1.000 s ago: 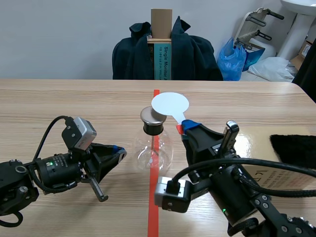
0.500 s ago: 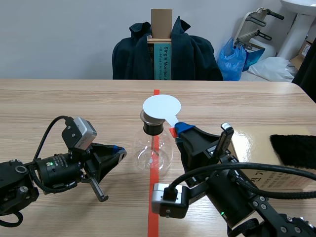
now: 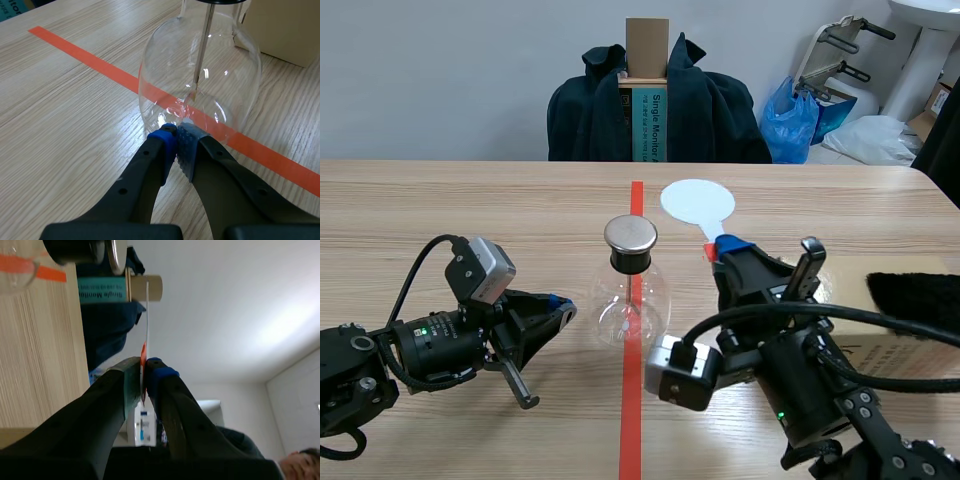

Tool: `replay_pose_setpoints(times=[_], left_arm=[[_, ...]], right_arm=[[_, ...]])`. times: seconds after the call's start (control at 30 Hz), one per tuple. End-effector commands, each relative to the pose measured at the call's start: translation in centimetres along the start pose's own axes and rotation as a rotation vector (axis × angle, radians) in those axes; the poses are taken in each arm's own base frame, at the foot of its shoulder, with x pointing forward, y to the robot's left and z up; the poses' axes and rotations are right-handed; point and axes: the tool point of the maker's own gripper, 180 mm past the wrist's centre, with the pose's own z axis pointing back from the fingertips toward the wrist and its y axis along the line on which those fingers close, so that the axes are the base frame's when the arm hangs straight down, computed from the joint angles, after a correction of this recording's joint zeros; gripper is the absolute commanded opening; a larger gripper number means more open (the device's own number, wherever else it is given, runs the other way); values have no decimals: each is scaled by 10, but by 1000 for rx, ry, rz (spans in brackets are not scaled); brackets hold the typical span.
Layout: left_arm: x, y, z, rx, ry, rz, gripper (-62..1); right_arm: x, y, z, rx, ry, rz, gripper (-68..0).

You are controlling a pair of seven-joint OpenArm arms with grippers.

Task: Do the electroscope experiment.
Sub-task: 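Move the plate toward and away from the electroscope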

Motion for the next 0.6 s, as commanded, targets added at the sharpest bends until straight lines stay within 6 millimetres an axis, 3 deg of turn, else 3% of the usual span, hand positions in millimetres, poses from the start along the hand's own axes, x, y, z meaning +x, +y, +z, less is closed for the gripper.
replay_pose_setpoints(times=[0.0,0.3,0.57], left_arm=[[15,1,-4,-4,-46,-7,-581],[15,1,-4,-4,-46,-7,-581],[15,1,-4,-4,-46,-7,-581]], right_arm=[[-10,-11,-5,-39,23,11,-669],[-27,-11,-4,-39,120,9,-669],[-17,-11,-4,-39,65,11,-669]])
